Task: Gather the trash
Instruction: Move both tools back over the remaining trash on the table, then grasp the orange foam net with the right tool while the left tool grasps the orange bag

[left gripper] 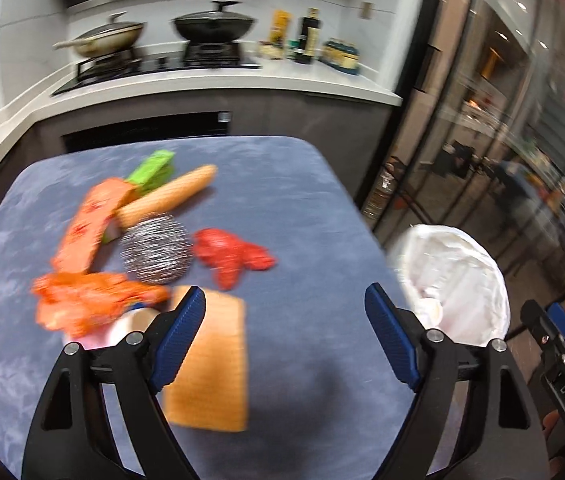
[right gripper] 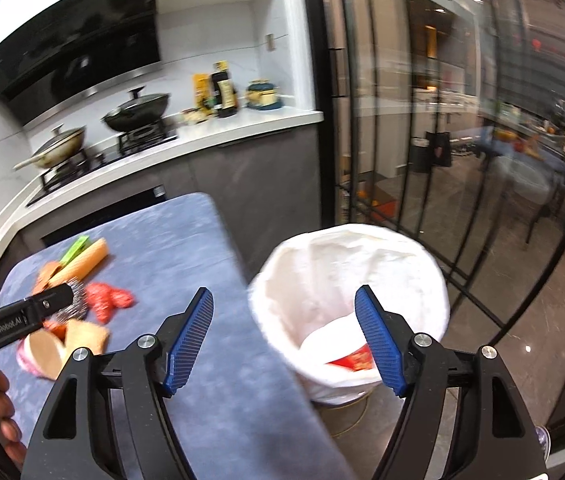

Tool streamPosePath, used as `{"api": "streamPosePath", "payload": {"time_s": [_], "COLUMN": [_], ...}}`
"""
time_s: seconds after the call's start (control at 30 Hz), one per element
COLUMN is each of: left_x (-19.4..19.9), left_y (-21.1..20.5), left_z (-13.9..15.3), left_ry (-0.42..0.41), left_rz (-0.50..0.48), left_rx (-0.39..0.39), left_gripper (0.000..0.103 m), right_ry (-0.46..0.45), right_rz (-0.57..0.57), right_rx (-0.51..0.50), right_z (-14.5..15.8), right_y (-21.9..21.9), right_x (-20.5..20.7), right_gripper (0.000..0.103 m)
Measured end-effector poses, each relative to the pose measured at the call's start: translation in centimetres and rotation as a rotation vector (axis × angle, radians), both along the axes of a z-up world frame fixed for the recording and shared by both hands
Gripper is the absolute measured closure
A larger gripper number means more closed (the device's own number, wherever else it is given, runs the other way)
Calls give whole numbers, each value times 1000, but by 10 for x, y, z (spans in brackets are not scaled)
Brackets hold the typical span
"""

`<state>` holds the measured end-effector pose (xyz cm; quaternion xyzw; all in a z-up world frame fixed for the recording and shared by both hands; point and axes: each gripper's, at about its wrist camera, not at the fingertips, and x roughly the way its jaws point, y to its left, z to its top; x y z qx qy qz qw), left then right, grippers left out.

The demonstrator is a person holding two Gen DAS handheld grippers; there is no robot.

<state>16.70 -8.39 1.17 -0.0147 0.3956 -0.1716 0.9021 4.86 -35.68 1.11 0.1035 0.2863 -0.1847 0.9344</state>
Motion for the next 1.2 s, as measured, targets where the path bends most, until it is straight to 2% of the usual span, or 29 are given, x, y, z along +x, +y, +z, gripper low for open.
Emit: {"api": "streamPosePath", "payload": {"time_s": [0.2,0.37,0.63,0.87,1.2], "left_x": [-2,-2,-5,-10,-8], "left_y": [62,112,175,202,203], "left_z": [-2,-4,-21,-32,-38], "left_ry": [6,21,60,86,98], "left_rz": [105,176,274,295,263], "left_rx": [11,-16,-11,-23,-56], "left_gripper": [25,25,24,24,20], "right_ry": [26,50,90,171,253], "right_rz": [98,174,278,324,332], "right_rx": [5,2,6,24,65], "right_z": [-4,-8,-17,-52,-88], "right_y": [48,87,144,177,187], "right_x": [13,19,34,49,71], "right_gripper": [33,33,33,33,35]}}
